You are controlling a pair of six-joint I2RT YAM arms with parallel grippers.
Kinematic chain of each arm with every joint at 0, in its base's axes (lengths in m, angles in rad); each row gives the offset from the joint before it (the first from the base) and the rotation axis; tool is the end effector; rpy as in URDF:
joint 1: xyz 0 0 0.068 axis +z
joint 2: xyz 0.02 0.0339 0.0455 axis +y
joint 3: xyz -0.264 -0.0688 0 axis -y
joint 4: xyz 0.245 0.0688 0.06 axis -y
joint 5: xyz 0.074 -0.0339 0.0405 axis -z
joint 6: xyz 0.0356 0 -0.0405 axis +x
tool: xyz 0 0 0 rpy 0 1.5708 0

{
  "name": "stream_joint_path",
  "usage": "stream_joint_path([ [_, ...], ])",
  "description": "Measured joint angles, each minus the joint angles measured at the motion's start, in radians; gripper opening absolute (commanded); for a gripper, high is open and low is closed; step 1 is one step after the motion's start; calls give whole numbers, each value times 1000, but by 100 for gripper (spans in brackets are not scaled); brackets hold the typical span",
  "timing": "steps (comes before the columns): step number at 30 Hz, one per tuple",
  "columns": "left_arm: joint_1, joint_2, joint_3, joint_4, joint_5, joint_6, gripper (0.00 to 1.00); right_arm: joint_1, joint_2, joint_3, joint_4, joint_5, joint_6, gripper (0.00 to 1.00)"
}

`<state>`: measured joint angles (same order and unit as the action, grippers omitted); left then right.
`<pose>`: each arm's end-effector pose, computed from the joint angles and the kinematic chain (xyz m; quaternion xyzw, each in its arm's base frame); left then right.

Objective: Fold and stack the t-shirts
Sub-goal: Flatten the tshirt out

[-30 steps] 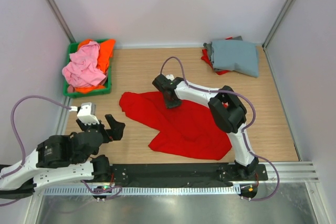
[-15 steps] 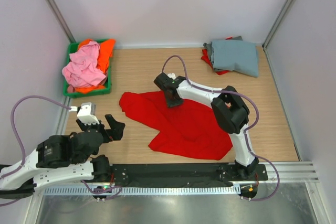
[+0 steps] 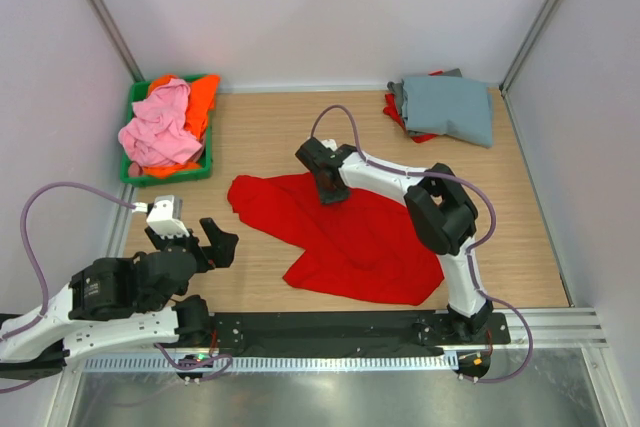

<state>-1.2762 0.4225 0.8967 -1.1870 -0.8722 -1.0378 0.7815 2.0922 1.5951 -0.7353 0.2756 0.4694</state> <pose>0.0386 -0.0333 0.3236 -0.0764 0.8393 -0.1908 0.5033 0.3131 0.2970 0.1762 -0.1289 0.9681 -0.0121 0.2145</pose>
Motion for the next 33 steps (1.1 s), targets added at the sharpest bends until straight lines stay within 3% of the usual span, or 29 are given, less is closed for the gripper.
stream_joint_path([
  [33,-5,9,0,0,-4,-1,100,-11,-39,-57,33,-25,3,34],
])
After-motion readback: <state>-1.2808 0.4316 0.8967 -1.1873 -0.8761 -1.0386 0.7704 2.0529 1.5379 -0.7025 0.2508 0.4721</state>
